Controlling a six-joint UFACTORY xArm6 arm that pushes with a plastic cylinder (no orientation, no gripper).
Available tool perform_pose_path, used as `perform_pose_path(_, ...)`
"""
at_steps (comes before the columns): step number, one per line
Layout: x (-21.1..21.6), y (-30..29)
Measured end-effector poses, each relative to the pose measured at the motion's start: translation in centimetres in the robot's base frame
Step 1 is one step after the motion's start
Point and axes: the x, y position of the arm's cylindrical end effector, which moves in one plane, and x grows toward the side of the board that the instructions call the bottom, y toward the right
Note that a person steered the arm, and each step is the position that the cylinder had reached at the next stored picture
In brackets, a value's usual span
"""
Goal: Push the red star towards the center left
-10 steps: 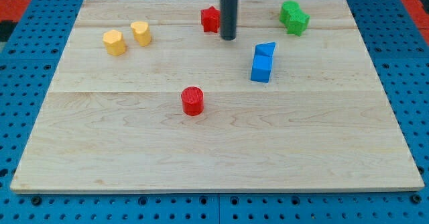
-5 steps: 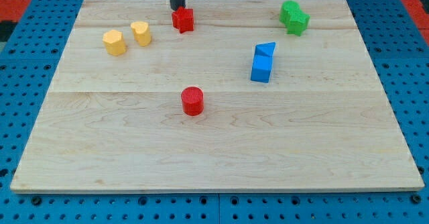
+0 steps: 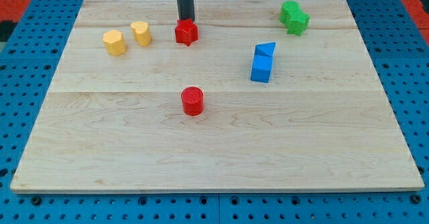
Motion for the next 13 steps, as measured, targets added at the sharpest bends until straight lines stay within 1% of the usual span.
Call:
perform_pose_path(1,2.8,0.0)
perform_pose_path(3,10.6,-1.6)
perform_pose_path(4,12.2,-2.1)
perform_pose_path(5,12.8,-2.1)
perform_pose_path(7,12.3,-1.4)
perform_pose_path(9,12.2,3.2)
perform_pose_path(10,14.6,2.8)
perform_pose_path(11,16.5,0.5)
perform_pose_path(12,16.1,-2.6)
perform_pose_path(13,12.4,-3.5)
